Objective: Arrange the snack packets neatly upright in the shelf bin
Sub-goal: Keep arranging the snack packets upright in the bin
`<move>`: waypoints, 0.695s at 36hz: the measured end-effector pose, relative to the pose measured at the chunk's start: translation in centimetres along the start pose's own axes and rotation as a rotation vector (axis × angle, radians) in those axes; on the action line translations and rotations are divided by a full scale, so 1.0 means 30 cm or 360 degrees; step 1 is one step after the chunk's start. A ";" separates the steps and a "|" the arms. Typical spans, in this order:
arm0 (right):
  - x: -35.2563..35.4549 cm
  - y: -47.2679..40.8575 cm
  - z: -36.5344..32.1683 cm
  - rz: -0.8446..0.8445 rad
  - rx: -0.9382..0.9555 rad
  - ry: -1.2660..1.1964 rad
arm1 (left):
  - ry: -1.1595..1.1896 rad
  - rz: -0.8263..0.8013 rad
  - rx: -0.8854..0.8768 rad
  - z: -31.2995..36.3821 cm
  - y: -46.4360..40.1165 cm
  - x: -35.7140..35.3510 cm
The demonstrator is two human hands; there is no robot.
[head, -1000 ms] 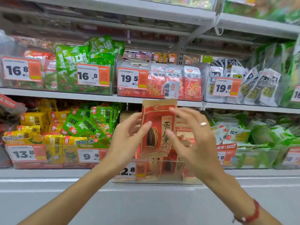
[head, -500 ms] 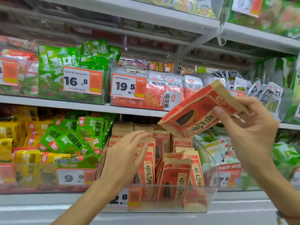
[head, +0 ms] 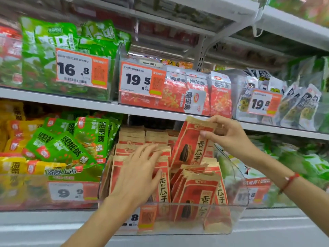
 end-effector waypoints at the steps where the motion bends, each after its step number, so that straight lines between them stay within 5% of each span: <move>1: -0.005 -0.008 0.005 -0.0030 -0.0013 0.0009 | 0.0008 0.0004 0.0001 0.000 0.000 0.003; 6: -0.045 -0.016 0.027 -0.0550 -0.0014 0.0423 | 0.0005 -0.0009 0.0007 0.004 0.005 0.007; 12: 0.014 -0.013 0.013 -0.0504 -0.0089 0.0425 | -0.0020 -0.0038 0.0003 -0.001 0.006 0.003; 17: -0.037 -0.002 0.064 -0.0923 -0.0291 0.1111 | 0.0004 -0.0033 0.0017 0.006 0.007 0.013; 25: -0.111 0.014 0.033 -0.0546 -0.0016 0.1252 | -0.0025 -0.0060 0.0091 0.010 0.011 0.031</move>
Point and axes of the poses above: each hand's wrist, its own y-axis away from the middle knuckle, its own x-axis out of the back of the hand, z = x × y, the point moved 2 cm from there along -y, towards the middle knuckle, and after that the axes turned 10 degrees about x, right-handed, at the moved point
